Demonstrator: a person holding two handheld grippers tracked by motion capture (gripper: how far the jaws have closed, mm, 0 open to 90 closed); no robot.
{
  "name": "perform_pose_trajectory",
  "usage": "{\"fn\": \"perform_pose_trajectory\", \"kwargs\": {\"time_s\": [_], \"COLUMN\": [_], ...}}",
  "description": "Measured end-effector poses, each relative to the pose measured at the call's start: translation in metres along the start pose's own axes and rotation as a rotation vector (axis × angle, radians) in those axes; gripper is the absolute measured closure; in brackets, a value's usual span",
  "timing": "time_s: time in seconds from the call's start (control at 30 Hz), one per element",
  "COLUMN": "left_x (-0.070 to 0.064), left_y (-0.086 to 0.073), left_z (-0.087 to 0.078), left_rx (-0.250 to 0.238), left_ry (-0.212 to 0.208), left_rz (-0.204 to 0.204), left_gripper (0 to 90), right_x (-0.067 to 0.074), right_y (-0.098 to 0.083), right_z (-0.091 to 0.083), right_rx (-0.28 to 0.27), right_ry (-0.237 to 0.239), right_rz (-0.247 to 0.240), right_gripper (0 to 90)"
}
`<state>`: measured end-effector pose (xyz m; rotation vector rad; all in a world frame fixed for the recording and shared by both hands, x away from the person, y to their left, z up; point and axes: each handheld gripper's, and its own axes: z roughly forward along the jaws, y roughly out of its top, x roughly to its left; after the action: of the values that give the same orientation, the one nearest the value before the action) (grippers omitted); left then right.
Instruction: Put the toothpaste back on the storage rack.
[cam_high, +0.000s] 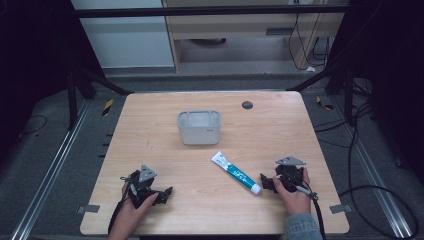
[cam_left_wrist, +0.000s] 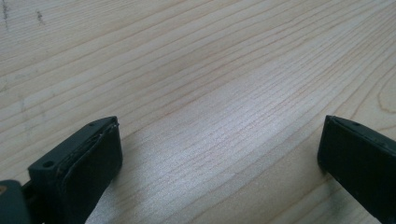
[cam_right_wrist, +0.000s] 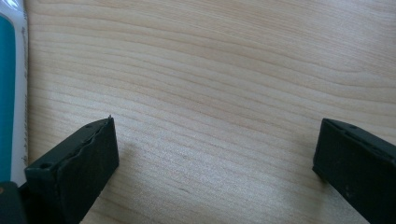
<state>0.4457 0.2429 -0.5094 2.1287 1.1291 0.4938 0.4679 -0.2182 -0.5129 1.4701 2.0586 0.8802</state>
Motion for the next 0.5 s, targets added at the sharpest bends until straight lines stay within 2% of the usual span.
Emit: {"fn": "perform_pose_trajectory", "kwargs": {"time_s": [0.5], "left_x": [-0.0012], "left_y": [-0.0003], "left_z": [-0.0001], "left_rx": [-0.002], "left_ry": [-0.001], "left_rz": [-0.001], "left_gripper": [0.0], "right_x": [0.0002], "right_y": [-0.0002], "right_z": [-0.0001], "right_rx": [0.0], "right_ry": [0.003], "right_rz": [-0.004], "right_gripper": [0.5]}}
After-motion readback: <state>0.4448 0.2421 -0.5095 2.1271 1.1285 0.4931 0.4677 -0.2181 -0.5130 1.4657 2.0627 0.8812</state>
